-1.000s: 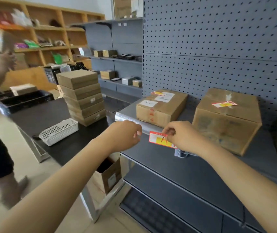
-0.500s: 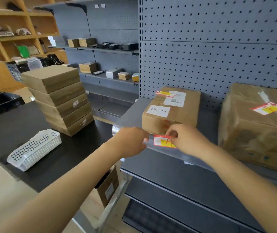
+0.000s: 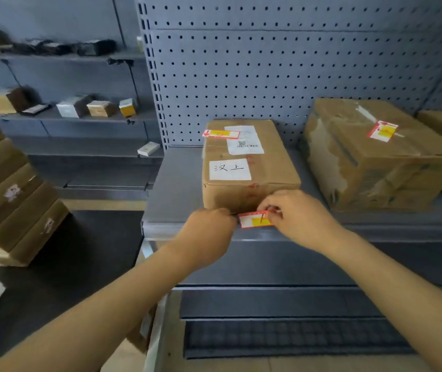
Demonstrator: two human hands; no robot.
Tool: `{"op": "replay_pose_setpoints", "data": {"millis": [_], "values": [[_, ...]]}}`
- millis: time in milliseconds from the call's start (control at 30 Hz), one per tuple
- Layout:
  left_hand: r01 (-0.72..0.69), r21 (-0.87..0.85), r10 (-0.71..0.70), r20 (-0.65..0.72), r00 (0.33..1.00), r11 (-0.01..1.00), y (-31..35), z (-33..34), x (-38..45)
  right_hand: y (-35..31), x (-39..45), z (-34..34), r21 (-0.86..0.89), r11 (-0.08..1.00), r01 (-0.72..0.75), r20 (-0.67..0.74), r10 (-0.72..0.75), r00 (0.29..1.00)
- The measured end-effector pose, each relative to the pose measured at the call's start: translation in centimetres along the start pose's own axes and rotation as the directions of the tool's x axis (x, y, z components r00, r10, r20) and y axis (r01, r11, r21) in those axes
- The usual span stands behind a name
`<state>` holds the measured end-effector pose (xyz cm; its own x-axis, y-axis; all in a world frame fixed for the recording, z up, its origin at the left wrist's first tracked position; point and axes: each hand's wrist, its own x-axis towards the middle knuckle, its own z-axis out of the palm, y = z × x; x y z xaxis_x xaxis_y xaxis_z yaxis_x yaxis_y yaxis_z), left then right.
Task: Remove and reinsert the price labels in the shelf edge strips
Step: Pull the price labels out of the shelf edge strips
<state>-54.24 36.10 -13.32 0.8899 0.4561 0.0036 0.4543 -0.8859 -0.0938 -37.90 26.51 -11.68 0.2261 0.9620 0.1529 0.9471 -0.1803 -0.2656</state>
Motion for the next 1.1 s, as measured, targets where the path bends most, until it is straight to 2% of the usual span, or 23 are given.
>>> {"op": "replay_pose_setpoints", "data": {"millis": [100, 233, 600, 833, 933, 1100], "values": [[0.004, 0.015, -0.004, 0.005, 1.000, 1.000, -0.1, 0.1, 0.1, -0.4, -0.3, 0.0, -0.023, 0.999, -0.027, -0.015, 0.026, 1.000], [0.004, -0.014, -0.005, -0.054, 0.999, 1.000, 0.2, 0.4, 0.1, -0.5, -0.6, 0.0, -0.014, 1.000, -0.015, -0.045, 0.015, 0.999], [0.025, -0.098, -0.027, -0.013, 1.000, 0.995, 0.1, 1.3, -0.3, -1.5, 0.1, 1.5, -0.092, 0.991, 0.095, 0.025, -0.093, 0.995], [-0.003, -0.099, 0.002, -0.012, 1.000, 0.995, -0.4, 0.4, 0.0, -1.4, 0.2, 1.4, -0.105, 0.990, 0.090, 0.036, -0.086, 0.996], [-0.032, -0.084, 0.032, -0.007, 0.999, 0.996, -0.3, -0.4, 0.4, -1.5, 0.0, 0.8, -0.101, 0.994, 0.047, 0.022, -0.045, 0.999], [-0.097, -0.105, 0.095, -0.028, 0.995, 0.990, 0.7, -2.1, 2.2, -0.8, -1.2, -0.4, -0.040, 0.991, -0.125, -0.056, 0.123, 0.991]]}}
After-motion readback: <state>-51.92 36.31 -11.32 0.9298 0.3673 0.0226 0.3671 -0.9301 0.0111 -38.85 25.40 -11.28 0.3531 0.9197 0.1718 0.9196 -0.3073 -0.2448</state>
